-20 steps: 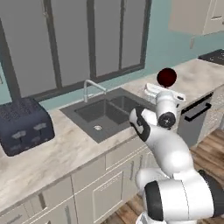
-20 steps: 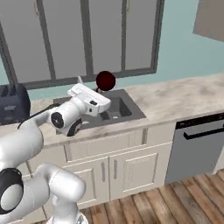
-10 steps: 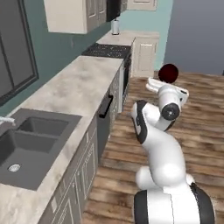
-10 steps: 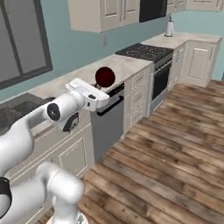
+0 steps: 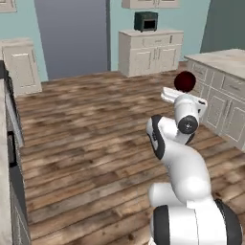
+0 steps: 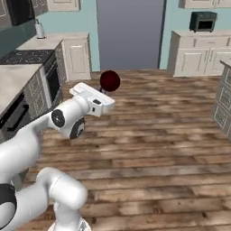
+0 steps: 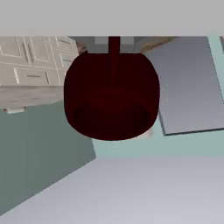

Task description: Clear the mugs and bowl far away from the sink.

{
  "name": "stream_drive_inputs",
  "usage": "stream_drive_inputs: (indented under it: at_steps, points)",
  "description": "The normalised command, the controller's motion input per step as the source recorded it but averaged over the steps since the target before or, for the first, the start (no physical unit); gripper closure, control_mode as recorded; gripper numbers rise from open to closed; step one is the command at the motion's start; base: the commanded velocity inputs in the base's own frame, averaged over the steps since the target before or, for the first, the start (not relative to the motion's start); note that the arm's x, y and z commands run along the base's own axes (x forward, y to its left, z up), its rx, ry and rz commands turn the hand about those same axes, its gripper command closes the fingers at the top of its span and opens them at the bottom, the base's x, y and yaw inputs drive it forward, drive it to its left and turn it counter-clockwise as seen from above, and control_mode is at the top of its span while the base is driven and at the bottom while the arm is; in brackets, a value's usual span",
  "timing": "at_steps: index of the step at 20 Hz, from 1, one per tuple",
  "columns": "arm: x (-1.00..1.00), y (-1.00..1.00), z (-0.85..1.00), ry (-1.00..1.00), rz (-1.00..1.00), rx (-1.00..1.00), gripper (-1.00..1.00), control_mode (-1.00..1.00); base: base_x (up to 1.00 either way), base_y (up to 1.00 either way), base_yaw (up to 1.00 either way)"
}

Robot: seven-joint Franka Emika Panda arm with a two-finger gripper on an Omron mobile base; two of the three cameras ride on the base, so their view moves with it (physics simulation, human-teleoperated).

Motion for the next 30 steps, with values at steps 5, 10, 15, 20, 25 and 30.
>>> stream_drive_inputs:
  at_steps: [5,10,15,20,25,30]
  points:
    - [0.0,0.0,0.0,0.0,0.0,0.0,1.0,1.0,0.0,0.0,-1.0]
    - [0.0,0.0,0.0,0.0,0.0,0.0,1.0,1.0,0.48,0.22,-0.88]
    - [0.0,0.0,0.0,0.0,0.0,0.0,1.0,1.0,1.0,0.79,-0.34]
    - [0.0,0.0,0.0,0.0,0.0,0.0,1.0,1.0,1.0,0.99,-0.31]
    - [0.0,0.0,0.0,0.0,0.0,0.0,1.0,1.0,1.0,0.99,-0.29]
    - [0.0,0.0,0.0,0.0,0.0,0.0,1.0,1.0,1.0,0.85,-0.21]
